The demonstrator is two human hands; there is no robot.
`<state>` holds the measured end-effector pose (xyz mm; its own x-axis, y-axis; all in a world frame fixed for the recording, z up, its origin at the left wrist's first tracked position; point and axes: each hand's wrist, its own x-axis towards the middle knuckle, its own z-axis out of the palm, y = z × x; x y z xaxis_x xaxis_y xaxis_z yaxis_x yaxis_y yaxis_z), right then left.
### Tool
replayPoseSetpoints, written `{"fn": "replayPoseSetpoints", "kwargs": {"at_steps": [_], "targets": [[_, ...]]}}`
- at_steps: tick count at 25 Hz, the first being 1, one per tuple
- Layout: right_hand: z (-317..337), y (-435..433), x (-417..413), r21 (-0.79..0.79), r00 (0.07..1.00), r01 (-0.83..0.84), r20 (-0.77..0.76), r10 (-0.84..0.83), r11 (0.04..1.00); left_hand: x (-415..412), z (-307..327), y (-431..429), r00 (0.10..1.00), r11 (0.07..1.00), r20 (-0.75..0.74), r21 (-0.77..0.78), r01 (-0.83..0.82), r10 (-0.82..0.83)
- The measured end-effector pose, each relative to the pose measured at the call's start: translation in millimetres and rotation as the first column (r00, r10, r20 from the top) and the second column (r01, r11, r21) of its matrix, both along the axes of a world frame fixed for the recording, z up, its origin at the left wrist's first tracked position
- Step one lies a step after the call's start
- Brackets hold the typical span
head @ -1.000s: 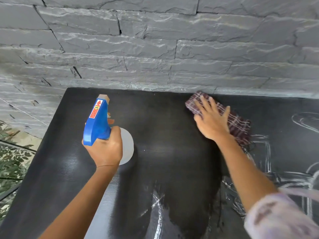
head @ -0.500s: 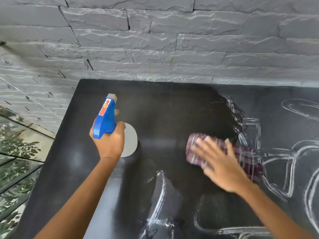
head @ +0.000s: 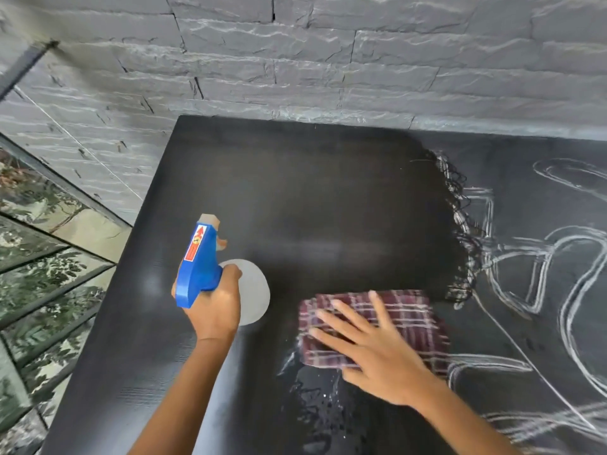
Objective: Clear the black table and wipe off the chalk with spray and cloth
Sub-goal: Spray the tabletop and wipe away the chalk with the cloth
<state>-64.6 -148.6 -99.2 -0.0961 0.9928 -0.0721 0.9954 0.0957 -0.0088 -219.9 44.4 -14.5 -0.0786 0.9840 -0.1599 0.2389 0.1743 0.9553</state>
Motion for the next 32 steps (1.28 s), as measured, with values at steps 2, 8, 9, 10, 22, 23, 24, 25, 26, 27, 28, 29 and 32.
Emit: {"fn": "replayPoseSetpoints", "kwargs": {"at_steps": [2,8,9,10,22,23,24,25,26,27,28,29,32], "targets": [[4.5,-19.8,42.1,0.031,0.994,0.085,0.059,-0.087,0.996,-1.1,-2.5,0.0,1.0,1.0,-0.002,0.0,0.026,-0.026],[17.7,94.0,69.7,-0.032,0.674,0.735,-0.079,-0.735,0.677,2.1,-1.3,-2.1,0.991,0.98,0.019,0.155,0.124,-0.129],[15.3,101.8,45.0,-0.019,0.747,0.662,-0.064,-0.662,0.749,0.2,-1.8,-2.0,0.99,0.973,0.022,0.186,0.135,-0.141],[12.2,97.4,14.8,-0.007,0.84,0.541,-0.048,-0.541,0.841,-0.7,-2.6,-1.2,0.989,0.971,0.028,0.197,0.138,-0.147],[16.8,-2.7,38.7,0.012,0.7,0.714,-0.001,-0.714,0.7,2.5,5.3,-3.2,0.978,0.959,0.067,0.222,0.179,-0.198],[17.1,19.7,28.2,-0.003,0.674,0.738,-0.035,-0.738,0.674,-1.1,6.0,-6.8,0.98,0.963,0.063,0.21,0.171,-0.188],[15.8,36.5,10.6,-0.008,0.719,0.693,-0.057,-0.693,0.721,-5.7,6.1,-10.7,0.983,0.967,0.056,0.2,0.16,-0.174],[13.6,43.1,-14.7,0.008,0.805,0.592,-0.051,-0.591,0.806,-12.7,5.4,-17.3,0.987,0.972,0.048,0.189,0.142,-0.154],[11.7,38.2,-45.0,0.011,0.892,0.451,-0.036,-0.451,0.892,-20.4,5.0,-25.3,0.99,0.976,0.045,0.181,0.122,-0.132],[9.3,20.6,-75.5,0.021,0.953,0.302,-0.034,-0.302,0.953,-29.6,4.7,-35.1,0.993,0.978,0.043,0.181,0.105,-0.114],[5.5,-7.6,-102.0,0.041,0.984,0.174,-0.049,-0.172,0.984,-39.6,4.2,-45.3,0.995,0.98,0.034,0.177,0.09,-0.098],[1.8,-42.2,-121.2,0.057,0.996,0.073,-0.058,-0.07,0.996,-51.2,3.1,-56.8,0.996,0.984,0.014,0.159,0.08,-0.083],[-4.6,-147.5,-127.2,0.035,0.992,-0.123,-0.013,0.124,0.992,-88.9,-3.3,-92.6,0.996,0.997,-0.06,0.04,0.067,-0.065]]}}
